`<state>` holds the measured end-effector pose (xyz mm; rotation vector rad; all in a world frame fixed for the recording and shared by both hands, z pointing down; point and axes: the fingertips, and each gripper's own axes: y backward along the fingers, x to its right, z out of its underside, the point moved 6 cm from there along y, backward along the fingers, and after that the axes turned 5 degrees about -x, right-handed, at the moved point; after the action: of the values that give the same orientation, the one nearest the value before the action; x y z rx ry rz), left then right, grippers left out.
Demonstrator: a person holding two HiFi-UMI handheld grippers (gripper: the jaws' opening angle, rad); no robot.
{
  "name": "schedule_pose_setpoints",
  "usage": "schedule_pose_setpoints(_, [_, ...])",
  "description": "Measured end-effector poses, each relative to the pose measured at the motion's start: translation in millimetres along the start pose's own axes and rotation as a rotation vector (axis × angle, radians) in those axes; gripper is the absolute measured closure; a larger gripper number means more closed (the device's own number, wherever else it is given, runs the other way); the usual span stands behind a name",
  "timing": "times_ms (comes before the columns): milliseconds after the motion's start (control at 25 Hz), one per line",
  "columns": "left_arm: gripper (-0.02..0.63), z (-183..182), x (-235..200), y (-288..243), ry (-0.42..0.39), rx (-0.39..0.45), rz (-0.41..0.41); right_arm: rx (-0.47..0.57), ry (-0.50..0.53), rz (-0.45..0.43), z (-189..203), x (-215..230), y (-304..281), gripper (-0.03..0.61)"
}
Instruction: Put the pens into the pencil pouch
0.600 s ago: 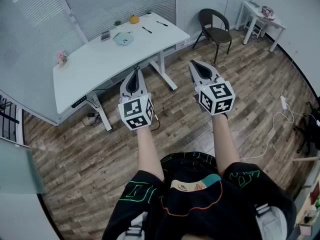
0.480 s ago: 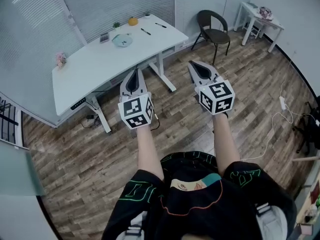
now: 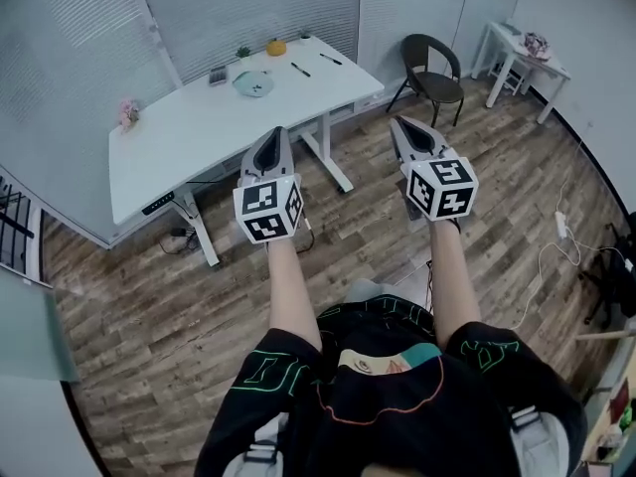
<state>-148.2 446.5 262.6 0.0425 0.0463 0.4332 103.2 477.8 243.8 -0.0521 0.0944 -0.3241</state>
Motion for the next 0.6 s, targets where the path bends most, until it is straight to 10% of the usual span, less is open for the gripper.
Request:
schedule_pose_setpoints(320, [0.617, 10.3, -20.9, -16.7, -0.113, 0.097, -0.105, -0.034, -0.065, -0.041, 23.2, 7.2, -39.7, 0.58])
schedule_pose_setpoints(600, [0.615, 36.5, -71.5, -56.6, -0.094, 0.011, -0.22, -0.081, -0.083, -0.111, 42.4, 9.5, -118.9, 0.58])
